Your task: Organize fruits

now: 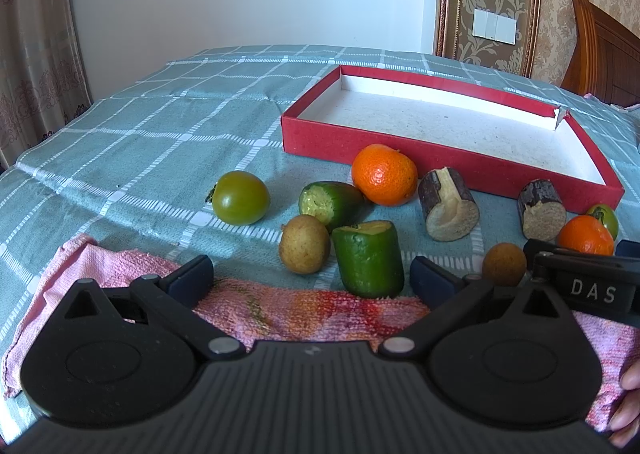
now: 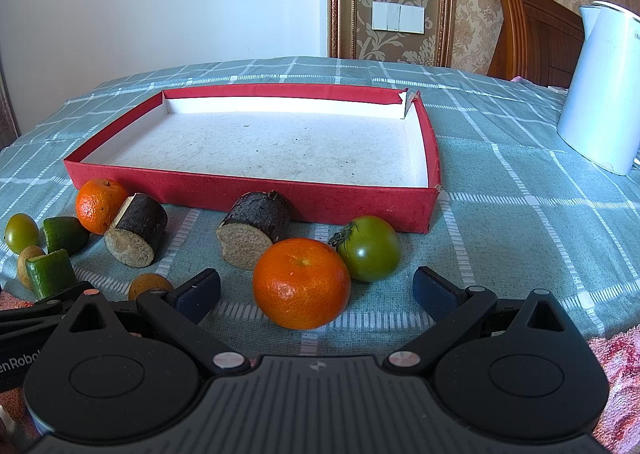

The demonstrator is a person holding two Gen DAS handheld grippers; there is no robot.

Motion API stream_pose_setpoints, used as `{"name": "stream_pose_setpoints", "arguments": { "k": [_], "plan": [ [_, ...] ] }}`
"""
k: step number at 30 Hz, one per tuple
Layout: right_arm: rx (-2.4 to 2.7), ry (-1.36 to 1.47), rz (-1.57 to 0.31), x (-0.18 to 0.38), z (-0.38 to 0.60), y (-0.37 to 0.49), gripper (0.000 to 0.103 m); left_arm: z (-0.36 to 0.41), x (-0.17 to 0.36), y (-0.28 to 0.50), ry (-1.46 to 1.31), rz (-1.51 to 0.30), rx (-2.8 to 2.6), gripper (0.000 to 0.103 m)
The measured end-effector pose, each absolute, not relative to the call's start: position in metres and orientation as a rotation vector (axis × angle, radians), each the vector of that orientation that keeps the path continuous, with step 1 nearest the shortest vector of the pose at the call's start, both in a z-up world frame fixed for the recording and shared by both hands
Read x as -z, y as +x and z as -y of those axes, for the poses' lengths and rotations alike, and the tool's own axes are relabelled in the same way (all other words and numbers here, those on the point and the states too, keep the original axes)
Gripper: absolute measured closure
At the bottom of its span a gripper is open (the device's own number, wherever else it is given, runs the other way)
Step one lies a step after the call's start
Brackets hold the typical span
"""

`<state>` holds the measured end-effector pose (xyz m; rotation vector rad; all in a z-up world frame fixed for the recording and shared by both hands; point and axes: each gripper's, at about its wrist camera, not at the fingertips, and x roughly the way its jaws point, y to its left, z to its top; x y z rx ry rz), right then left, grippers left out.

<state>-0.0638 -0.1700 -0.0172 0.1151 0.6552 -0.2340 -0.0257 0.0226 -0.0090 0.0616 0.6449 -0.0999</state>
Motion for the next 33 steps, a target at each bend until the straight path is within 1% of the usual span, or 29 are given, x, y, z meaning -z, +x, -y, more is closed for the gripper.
{"name": "stream_pose_setpoints", "arguments": {
  "k": [33],
  "plan": [
    [0.223,0.131,-0.646,0.0164,0.1722,-0.0646,0.0,-0.0229,0.0101,-0.0258,0.062,-0.644,0.1,0.0]
  ]
}}
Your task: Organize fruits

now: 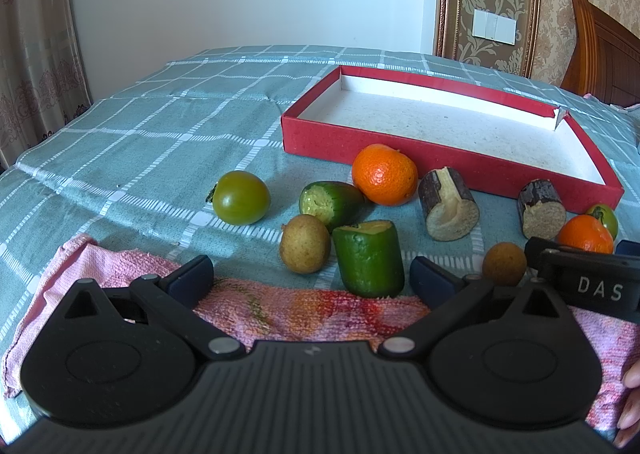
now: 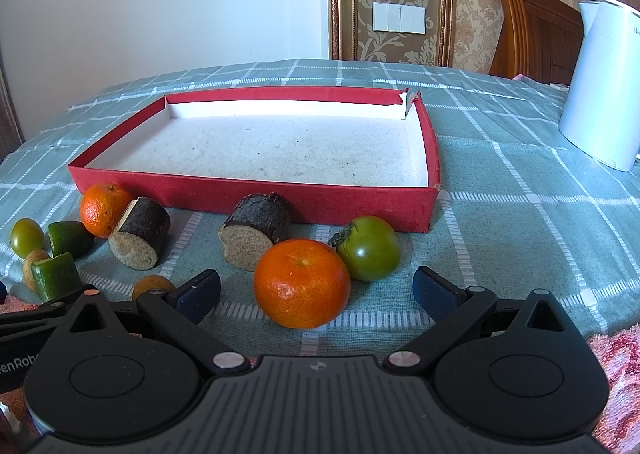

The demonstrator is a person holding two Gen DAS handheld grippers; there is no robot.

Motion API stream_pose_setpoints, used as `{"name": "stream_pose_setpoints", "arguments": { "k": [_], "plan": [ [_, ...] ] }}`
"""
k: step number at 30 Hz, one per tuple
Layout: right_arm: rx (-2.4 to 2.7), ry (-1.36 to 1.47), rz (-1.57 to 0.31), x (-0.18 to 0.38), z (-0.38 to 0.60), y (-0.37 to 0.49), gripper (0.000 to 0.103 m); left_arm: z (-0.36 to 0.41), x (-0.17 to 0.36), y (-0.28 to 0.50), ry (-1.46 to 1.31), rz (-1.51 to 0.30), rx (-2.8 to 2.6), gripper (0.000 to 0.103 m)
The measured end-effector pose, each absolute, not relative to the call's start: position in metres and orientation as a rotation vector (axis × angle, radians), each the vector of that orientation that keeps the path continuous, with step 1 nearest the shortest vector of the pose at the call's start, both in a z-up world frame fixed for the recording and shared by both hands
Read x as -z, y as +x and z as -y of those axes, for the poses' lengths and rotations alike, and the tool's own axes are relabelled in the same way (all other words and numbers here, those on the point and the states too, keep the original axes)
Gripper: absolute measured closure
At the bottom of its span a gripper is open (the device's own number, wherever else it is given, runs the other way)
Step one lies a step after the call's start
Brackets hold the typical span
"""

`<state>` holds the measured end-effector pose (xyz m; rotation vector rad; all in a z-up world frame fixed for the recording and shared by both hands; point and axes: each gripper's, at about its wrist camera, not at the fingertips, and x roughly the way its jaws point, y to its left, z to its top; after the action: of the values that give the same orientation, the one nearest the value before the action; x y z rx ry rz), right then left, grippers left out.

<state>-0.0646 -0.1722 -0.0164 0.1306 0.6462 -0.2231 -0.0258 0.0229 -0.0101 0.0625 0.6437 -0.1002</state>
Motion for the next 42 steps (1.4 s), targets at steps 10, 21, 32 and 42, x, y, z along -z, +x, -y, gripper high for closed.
{"name": "stream_pose_setpoints", "arguments": {
  "k": [10,21,32,42],
  "plan": [
    [0.223,0.129,-0.646,0.017,0.172,-0.065,0.0,-0.023,0.01,-0.026,0.063,-0.643,0.1,0.0],
    [0.222,0.132,-0.645,0.016,0.173,-0.065,0.0,-0.023,0.01,-0.026,0.063,-0.643,0.1,0.0],
    [0.206,0.164,-0.627,0.015,0.177,-0.068,0.0,-0.023,0.011,-0.026,0.063,-0.643,0.1,0.0],
    [0.128,0.088,-0.421,-0.012,0.189,-0.122,0.0,-0.023,0.011,-0.026,0.062,-0.642,0.101,0.0]
  ]
}}
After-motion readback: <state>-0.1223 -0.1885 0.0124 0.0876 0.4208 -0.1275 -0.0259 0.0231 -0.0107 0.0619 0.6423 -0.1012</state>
